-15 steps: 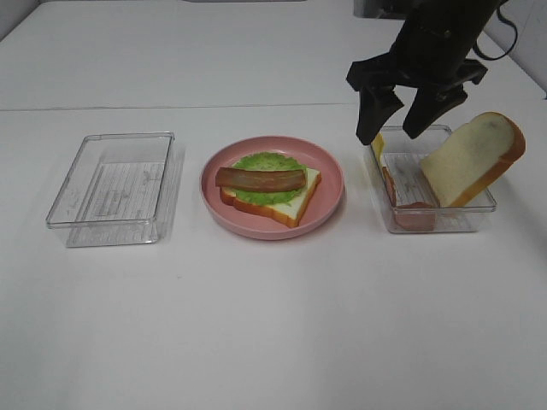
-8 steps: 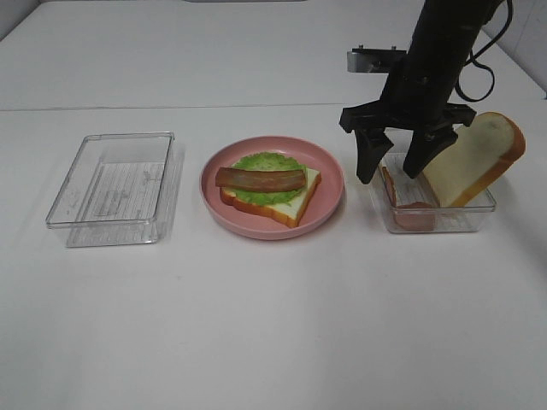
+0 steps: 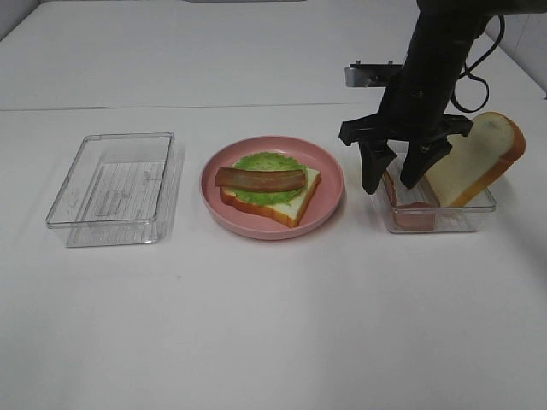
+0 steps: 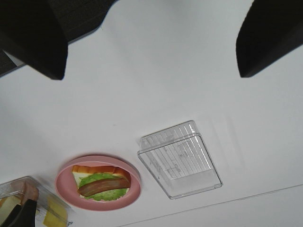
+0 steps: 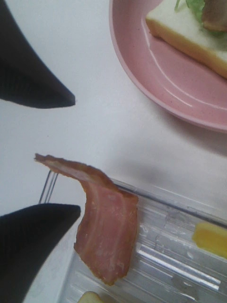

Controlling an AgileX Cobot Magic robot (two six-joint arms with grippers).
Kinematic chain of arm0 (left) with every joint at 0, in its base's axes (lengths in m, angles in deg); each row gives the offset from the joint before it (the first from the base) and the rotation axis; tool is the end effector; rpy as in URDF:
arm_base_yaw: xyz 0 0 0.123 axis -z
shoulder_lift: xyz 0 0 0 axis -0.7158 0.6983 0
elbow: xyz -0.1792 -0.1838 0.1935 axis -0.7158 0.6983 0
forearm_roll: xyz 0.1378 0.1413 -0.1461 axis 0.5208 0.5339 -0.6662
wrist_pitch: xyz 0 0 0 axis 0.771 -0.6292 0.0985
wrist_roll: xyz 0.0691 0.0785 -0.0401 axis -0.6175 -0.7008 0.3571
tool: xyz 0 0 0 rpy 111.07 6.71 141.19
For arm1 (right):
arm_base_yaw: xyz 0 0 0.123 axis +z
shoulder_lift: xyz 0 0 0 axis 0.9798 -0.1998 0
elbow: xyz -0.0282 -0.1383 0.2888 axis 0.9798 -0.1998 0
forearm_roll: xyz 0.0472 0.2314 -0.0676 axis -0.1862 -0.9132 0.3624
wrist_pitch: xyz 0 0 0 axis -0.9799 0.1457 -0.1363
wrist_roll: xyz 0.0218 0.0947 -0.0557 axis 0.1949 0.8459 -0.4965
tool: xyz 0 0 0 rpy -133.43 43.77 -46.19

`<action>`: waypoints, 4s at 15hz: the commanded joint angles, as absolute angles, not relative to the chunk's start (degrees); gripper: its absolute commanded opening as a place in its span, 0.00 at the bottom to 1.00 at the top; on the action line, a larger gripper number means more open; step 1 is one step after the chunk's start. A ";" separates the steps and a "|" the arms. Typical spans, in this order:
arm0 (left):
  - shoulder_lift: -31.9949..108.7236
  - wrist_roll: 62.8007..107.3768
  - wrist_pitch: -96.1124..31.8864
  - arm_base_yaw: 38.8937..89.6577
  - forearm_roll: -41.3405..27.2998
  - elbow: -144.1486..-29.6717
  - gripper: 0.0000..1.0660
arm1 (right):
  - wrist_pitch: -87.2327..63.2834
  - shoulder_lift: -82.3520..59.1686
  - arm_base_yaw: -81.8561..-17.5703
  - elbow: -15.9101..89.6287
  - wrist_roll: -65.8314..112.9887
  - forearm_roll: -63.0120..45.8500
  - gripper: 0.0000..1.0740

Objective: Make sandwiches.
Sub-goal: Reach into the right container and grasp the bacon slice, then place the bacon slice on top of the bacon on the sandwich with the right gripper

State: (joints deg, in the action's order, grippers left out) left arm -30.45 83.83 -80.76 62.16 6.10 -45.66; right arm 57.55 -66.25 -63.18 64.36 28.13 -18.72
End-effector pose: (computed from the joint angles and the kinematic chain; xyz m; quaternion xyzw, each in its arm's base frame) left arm -0.0286 0.0058 0.2681 0.1580 0.8304 -0.0660 0.5302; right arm 0.4227 0.1346 0.1827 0.0971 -0.9918 -0.0825 0.0050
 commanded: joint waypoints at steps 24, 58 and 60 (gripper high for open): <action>-31.65 84.17 -79.78 62.10 5.64 -45.43 0.84 | 56.47 -47.57 -63.18 64.76 15.36 -40.09 0.00; -31.65 84.17 -79.78 62.10 5.81 -45.43 0.84 | 40.77 -70.66 -63.29 64.76 13.75 -49.66 0.36; -31.65 84.17 -79.78 62.10 5.81 -45.43 0.84 | 43.23 -70.09 -63.29 64.93 12.43 -49.66 0.71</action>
